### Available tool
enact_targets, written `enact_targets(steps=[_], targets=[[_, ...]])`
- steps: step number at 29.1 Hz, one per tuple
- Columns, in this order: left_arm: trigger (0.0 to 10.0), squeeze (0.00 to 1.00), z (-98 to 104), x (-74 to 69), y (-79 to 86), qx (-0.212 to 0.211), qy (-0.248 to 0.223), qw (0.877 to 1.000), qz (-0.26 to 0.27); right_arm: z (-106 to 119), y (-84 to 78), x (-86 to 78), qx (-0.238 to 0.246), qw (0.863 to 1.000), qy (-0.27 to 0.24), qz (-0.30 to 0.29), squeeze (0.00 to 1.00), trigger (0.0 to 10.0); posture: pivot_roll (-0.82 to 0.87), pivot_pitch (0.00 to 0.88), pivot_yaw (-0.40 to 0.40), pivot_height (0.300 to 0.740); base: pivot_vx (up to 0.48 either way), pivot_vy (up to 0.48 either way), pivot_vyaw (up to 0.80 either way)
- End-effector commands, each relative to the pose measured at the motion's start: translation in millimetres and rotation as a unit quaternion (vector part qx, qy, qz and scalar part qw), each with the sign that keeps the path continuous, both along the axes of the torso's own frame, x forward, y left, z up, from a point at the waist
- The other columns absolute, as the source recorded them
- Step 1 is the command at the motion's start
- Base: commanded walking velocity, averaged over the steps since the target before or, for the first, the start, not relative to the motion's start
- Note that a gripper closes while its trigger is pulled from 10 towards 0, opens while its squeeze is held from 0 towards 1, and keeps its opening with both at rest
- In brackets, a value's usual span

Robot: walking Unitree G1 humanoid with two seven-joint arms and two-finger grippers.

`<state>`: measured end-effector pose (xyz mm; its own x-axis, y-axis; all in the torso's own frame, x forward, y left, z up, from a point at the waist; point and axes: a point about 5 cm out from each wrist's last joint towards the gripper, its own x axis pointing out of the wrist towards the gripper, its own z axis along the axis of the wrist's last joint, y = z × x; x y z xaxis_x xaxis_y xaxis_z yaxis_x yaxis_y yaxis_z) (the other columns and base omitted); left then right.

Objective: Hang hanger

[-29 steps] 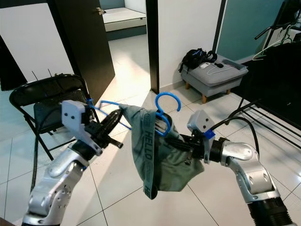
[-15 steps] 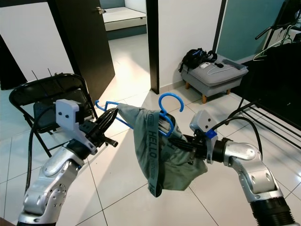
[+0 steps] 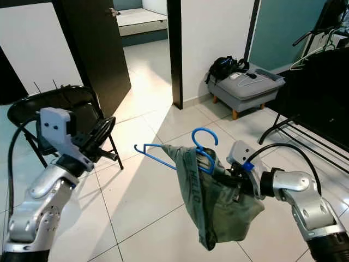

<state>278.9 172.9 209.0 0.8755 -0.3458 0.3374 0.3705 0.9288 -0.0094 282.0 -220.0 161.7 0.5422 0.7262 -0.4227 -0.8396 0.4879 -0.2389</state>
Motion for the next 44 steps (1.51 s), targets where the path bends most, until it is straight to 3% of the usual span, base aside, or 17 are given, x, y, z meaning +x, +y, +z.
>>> enact_targets(steps=[1,4,5,6,7,8,9,10,12,18,26,27,28,29,42,43,44], targets=[[0.0,0.0,-3,0.9,4.9,0.006,0.005,1.0,0.005,5,0.6,0.9,0.012,1.0,-0.018,0.0,0.0,0.0,0.05,0.0,0.011,0.735,0.0,0.0,0.0],[0.0,0.0,-5,-0.3,0.3,0.001,0.013,1.0,-0.009,8,2.5,1.4,0.025,0.999,-0.023,0.001,0.0,0.0,0.05,0.0,0.01,0.735,0.0,0.0,0.0],[0.0,0.0,-11,-3.6,-10.7,-0.009,0.032,0.998,-0.045,12,5.1,2.1,0.046,0.999,-0.028,0.004,0.0,0.0,0.05,0.0,0.009,0.735,0.0,0.0,0.0],[1.6,0.0,-15,-6.3,-18.5,-0.017,0.045,0.996,-0.07,14,6.8,2.4,0.062,0.998,-0.031,0.006,0.0,0.0,0.05,0.0,0.009,0.735,0.0,0.0,0.0],[1.6,0.0,-15,-6.3,-18.5,-0.017,0.045,0.996,-0.07,14,6.8,2.4,0.062,0.998,-0.031,0.006,0.0,0.0,0.05,0.0,0.009,0.735,0.0,0.0,0.0],[3.5,0.0,-22,-10.9,-30.0,-0.023,0.065,0.992,-0.107,17,8.3,2.9,0.074,0.997,-0.034,0.007,0.0,0.0,0.05,0.0,0.009,0.735,0.0,0.0,0.0],[10.0,0.15,-30,-18.9,-45.0,-0.019,0.086,0.984,-0.157,19,9.9,3.3,0.086,0.996,-0.036,0.01,0.0,0.0,0.05,0.0,0.009,0.735,0.0,0.0,0.0],[10.0,1.0,-36,-25.8,-56.8,-0.028,0.103,0.975,-0.194,21,11.7,3.4,0.097,0.995,-0.038,0.013,0.0,0.0,0.05,0.0,0.009,0.735,0.0,0.0,0.0],[10.0,1.0,-36,-25.8,-56.8,-0.028,0.103,0.975,-0.194,21,11.7,3.4,0.097,0.995,-0.038,0.013,0.0,0.0,0.05,0.0,0.009,0.735,0.0,0.0,0.0],[10.0,1.0,-41,-37.7,-78.3,-0.046,0.115,0.96,-0.253,24,20.1,-0.8,0.125,0.991,-0.034,0.036,0.0,0.0,0.05,0.0,0.009,0.735,0.0,0.0,0.0],[10.0,1.0,-28,-27.0,-69.6,-0.05,0.08,0.973,-0.212,20,26.2,-5.0,0.13,0.99,-0.017,0.06,0.0,0.0,0.06,0.0,0.008,0.735,0.0,0.0,0.0],[10.0,0.26,-23,-24.1,-66.8,-0.056,0.071,0.976,-0.198,18,28.0,-6.6,0.131,0.989,-0.012,0.067,0.0,0.0,0.06,0.0,0.008,0.735,0.0,0.0,0.0],[10.0,0.26,-23,-24.1,-66.8,-0.056,0.071,0.976,-0.198,18,28.0,-6.6,0.131,0.989,-0.012,0.067,0.0,0.0,0.06,0.0,0.008,0.735,0.0,0.0,0.0],[10.0,0.0,-18,-21.7,-64.1,-0.067,0.063,0.978,-0.185,17,29.2,-8.1,0.13,0.989,-0.007,0.072,0.0,0.0,0.06,0.0,0.008,0.735,0.0,0.0,0.0],[10.0,0.0,-17,-20.7,-61.8,-0.079,0.065,0.979,-0.175,17,30.4,-11.2,0.132,0.988,0.0,0.08,0.0,0.0,0.05,0.0,0.009,0.735,0.0,0.0,0.0],[3.8,0.0,-18,-21.0,-63.2,-0.079,0.067,0.978,-0.178,18,30.2,-11.1,0.133,0.988,-0.001,0.08,0.0,0.0,0.05,0.0,0.009,0.735,0.0,0.0,0.0],[3.8,0.0,-18,-21.0,-63.2,-0.079,0.067,0.978,-0.178,18,30.2,-11.1,0.133,0.988,-0.001,0.08,0.0,0.0,0.05,0.0,0.009,0.735,0.0,0.0,0.0]])
